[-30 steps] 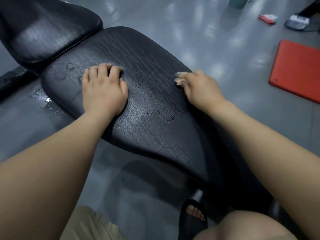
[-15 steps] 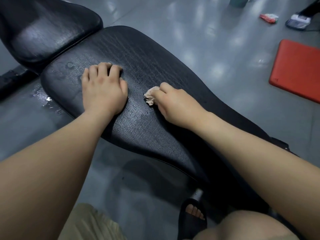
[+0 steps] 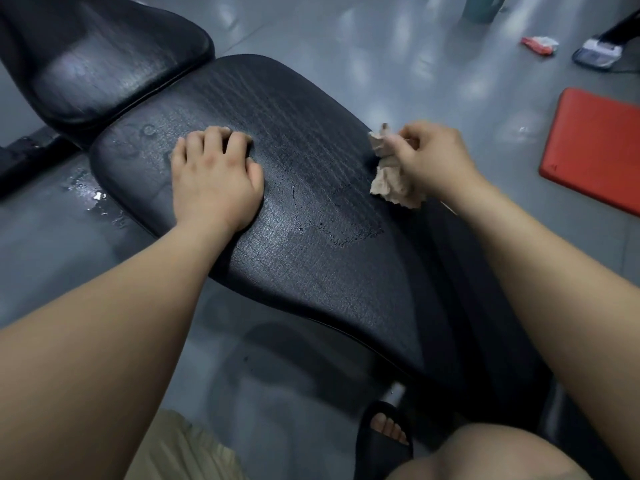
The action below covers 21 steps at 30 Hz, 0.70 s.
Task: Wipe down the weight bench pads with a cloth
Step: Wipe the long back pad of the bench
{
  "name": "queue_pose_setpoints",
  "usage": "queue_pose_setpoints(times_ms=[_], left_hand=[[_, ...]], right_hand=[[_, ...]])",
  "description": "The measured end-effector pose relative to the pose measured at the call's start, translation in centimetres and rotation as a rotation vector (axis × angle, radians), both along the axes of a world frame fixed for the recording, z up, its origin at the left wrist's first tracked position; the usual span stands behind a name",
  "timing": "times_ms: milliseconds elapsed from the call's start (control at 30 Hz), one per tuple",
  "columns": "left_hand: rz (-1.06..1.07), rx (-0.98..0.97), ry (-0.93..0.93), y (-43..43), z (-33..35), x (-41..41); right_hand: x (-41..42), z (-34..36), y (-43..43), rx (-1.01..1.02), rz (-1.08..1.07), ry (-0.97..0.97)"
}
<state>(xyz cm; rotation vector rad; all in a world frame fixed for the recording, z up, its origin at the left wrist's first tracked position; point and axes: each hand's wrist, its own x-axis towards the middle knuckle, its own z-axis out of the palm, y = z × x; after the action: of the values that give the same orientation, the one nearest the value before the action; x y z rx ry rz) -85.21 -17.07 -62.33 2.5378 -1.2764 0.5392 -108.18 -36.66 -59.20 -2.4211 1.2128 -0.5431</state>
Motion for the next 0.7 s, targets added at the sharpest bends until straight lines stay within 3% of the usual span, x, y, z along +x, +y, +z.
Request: queue_pose_setpoints(times_ms=[200, 367, 467, 567, 700], left_hand=[[-0.006, -0.013, -0.001, -0.1, 0.1, 0.1], [-0.010, -0.022, 0.008, 0.1, 0.0, 0.1], [-0.009, -0.025, 0.002, 0.0, 0.0, 0.0], [-0.003, -0.010, 0.009, -0.1, 0.0, 0.2], [-0.003, -0.005, 0.009, 0.0, 0.0, 0.2]], right_hand=[[2.0, 2.2, 1.8, 0.297, 0.111, -0.249], [1.0, -0.5, 0.6, -0.045, 0.005, 0.245], [-0.3, -1.4, 0.7, -0.133, -0.005, 0.178], [-0.2, -2.5, 1.7, -0.254, 0.226, 0.026], [-0.8, -4.6, 2.3, -0.173, 0.485, 0.148]])
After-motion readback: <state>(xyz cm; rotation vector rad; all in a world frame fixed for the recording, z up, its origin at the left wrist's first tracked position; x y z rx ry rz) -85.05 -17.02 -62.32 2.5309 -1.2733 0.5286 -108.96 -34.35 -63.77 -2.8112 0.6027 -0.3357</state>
